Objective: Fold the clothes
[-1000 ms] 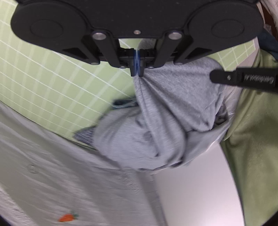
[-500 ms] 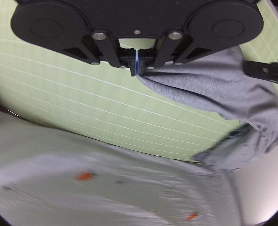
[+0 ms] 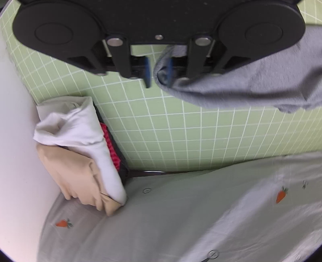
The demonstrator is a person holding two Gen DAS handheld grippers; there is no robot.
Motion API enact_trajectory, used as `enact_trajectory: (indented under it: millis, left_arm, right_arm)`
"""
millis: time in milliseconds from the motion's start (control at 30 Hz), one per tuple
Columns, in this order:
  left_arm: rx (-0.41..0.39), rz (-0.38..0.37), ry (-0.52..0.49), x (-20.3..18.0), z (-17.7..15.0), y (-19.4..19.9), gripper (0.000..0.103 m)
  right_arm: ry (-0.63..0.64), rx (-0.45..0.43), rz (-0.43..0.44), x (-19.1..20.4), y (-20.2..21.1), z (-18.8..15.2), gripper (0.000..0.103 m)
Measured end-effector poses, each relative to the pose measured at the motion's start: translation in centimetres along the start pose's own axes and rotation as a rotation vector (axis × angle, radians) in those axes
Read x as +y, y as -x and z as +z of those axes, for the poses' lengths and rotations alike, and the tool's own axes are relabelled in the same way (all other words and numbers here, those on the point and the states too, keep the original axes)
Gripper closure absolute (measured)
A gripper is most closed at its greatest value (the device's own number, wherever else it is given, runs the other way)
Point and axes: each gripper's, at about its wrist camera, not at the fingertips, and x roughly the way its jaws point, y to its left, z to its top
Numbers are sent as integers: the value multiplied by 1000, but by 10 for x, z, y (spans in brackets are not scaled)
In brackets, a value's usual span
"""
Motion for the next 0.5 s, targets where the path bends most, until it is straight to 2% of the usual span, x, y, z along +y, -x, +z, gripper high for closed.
enact_trajectory:
  millis: [33,133,233,333,500]
  left_arm:
    - [3,12,15,5,7,-4,38]
    - [14,49,60,19,29,-15,35]
    - [24,86,105,32,51,-26,32]
    - [50,100,169,48,69,-44,28]
    - [102,137,273,72,87,-79,28]
  right_arm:
    - [-40,-14,5,1,4,0,47]
    - [-157,-51,24,9,15,-3,33]
    - [-192,-58,85,28,15,-2,23]
    - [-203,-20,114,47,-2,3,21]
    - [-374,98,184,68,-45,17,19]
